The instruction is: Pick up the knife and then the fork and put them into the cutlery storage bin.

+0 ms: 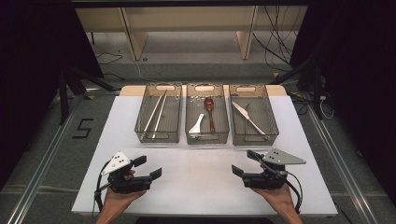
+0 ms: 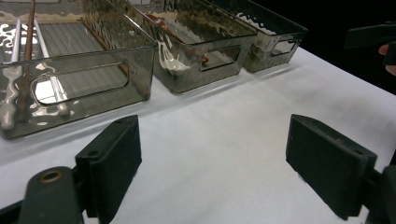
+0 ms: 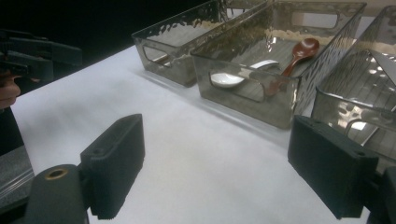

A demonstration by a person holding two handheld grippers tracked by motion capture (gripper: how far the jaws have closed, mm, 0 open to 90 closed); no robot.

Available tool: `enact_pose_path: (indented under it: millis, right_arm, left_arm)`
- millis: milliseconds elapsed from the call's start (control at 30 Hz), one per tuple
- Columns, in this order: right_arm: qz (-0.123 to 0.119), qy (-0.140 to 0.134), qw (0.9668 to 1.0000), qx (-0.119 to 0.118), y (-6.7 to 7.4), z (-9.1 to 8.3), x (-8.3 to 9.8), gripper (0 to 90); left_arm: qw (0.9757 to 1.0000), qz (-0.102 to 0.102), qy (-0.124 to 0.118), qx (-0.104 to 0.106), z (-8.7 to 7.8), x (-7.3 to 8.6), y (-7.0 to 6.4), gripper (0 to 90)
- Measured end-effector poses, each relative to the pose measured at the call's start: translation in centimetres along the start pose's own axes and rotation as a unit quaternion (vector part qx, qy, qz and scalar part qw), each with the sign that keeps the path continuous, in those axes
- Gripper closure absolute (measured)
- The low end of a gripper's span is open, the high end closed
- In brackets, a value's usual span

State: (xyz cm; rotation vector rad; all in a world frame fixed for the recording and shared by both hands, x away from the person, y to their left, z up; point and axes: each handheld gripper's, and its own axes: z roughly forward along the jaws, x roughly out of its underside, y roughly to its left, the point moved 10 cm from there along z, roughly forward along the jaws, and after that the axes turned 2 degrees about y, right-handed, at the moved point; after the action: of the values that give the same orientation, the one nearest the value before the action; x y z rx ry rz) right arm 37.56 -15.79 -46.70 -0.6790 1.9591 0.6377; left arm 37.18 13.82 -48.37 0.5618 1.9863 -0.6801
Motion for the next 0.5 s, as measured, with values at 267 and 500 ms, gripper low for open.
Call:
enact_pose_path:
  millis: [267,500]
  right_arm:
    - [0.001,0.003,0.9999,0.015,-0.4,-0.7,1.4,19.1]
    - [0.0,0.007,0.9997,0.021,-0.5,-1.0,2.3,18.6]
  left_arm:
    - [1.0,0.0,-0.001,0.006,0.0,0.0,-0.2,17.6]
    - [0.9999,0.0,0.0,0.011,0.1,0.0,-0.3,17.3]
